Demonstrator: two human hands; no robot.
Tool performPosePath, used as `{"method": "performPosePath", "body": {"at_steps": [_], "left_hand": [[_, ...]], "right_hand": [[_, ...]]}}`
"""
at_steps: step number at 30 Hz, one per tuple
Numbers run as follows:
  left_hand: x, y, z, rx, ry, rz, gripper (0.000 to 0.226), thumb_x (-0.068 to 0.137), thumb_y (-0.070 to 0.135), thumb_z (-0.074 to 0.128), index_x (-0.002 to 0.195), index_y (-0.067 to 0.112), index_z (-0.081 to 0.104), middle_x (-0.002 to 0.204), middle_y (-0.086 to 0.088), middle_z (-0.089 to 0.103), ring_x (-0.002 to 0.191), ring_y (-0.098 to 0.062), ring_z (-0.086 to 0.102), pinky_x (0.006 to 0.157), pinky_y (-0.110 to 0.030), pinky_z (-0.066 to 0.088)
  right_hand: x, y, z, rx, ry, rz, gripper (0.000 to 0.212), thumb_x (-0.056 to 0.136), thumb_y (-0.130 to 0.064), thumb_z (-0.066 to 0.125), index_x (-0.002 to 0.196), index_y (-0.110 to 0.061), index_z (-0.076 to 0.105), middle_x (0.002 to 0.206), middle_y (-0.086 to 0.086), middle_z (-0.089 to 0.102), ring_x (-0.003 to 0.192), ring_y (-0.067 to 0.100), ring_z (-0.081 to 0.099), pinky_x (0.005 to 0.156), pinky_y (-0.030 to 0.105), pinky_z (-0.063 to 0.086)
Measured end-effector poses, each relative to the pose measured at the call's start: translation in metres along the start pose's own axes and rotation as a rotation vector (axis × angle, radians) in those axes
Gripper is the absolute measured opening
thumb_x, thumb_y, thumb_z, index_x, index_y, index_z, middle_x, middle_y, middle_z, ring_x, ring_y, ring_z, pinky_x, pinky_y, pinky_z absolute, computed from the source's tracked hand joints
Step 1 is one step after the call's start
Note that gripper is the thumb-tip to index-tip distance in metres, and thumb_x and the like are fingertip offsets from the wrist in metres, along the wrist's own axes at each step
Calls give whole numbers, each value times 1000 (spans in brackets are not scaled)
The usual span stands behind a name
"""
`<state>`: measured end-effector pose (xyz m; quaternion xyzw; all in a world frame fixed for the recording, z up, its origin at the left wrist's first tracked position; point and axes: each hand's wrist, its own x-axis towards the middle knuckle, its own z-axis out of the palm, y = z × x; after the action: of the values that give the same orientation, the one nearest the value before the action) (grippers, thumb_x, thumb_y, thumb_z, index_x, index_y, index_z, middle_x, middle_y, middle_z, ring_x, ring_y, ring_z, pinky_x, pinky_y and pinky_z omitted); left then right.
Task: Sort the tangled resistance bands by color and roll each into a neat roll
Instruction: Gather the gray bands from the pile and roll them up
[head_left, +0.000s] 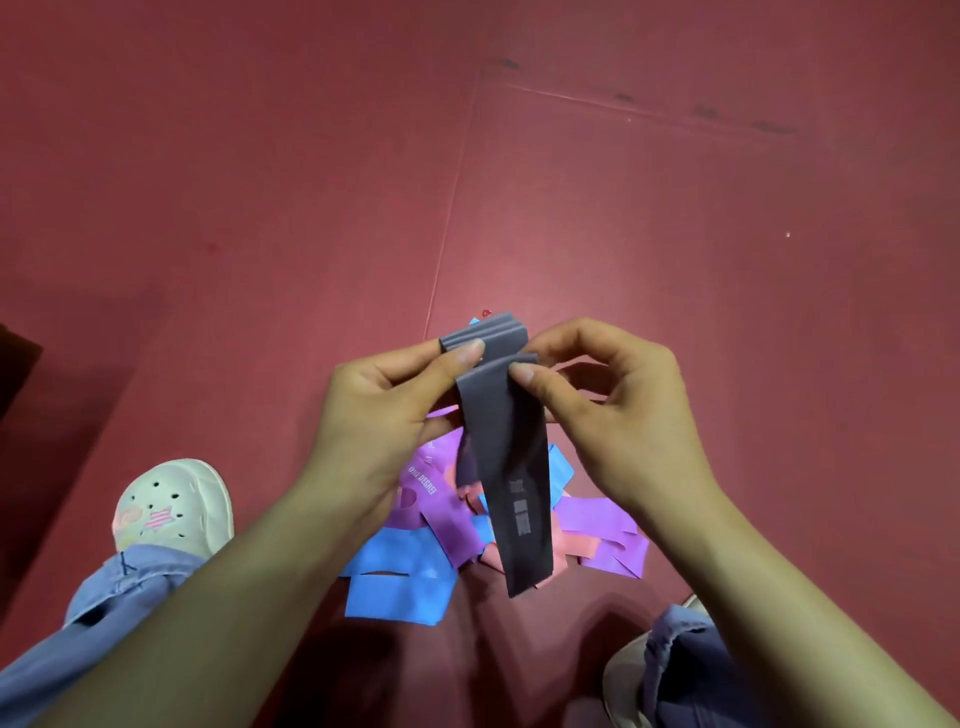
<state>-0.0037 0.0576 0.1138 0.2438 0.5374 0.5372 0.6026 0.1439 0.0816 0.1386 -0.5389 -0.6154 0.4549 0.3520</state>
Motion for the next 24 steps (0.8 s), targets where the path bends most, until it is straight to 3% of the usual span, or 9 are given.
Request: {"method": "performPosePath", "body": {"at_steps": [4, 10, 16, 20, 24], "left_hand": [[-1, 0, 1, 2, -68, -47, 20, 69, 30, 72, 86, 23, 80, 86, 1, 76, 75, -11, 73, 60, -20, 55], [1, 1, 0, -39, -116, -102, 33, 76, 37, 66, 96, 14, 78, 100, -7, 75, 91, -19, 73, 68, -26, 57], [1, 3, 1, -38, -58, -74, 30, 75, 33, 65, 89, 11, 77, 90, -7, 76, 78, -17, 74, 61, -22, 56], [2, 2, 1, -12, -52, -52, 29, 77, 32, 64, 92, 10, 76, 90, -7, 76, 77, -16, 73, 61, -22, 56], [3, -2, -1, 8, -40, -47, 23, 83, 29, 64, 86, 12, 79, 89, -7, 76, 77, -14, 73, 62, -21, 56]], "right_hand": [[2, 1, 1, -60, 70, 11, 19, 80, -10, 72, 69, -24, 64, 80, -4, 66, 60, 14, 59, 64, 35, 54], [1, 5, 0, -45, 132, 33, 18, 79, -13, 73, 71, -24, 62, 79, -7, 67, 63, 22, 62, 65, 40, 56], [1, 7, 1, -110, 98, -38, 23, 82, -13, 70, 73, -26, 54, 87, -4, 62, 62, 18, 63, 54, 29, 47], [2, 9, 2, -102, 92, -36, 21, 84, -13, 69, 74, -24, 53, 76, -13, 61, 67, 27, 60, 60, 46, 53], [2, 10, 3, -85, 97, -19, 22, 84, -15, 68, 73, -25, 53, 73, -13, 60, 70, 29, 60, 62, 50, 53]]}}
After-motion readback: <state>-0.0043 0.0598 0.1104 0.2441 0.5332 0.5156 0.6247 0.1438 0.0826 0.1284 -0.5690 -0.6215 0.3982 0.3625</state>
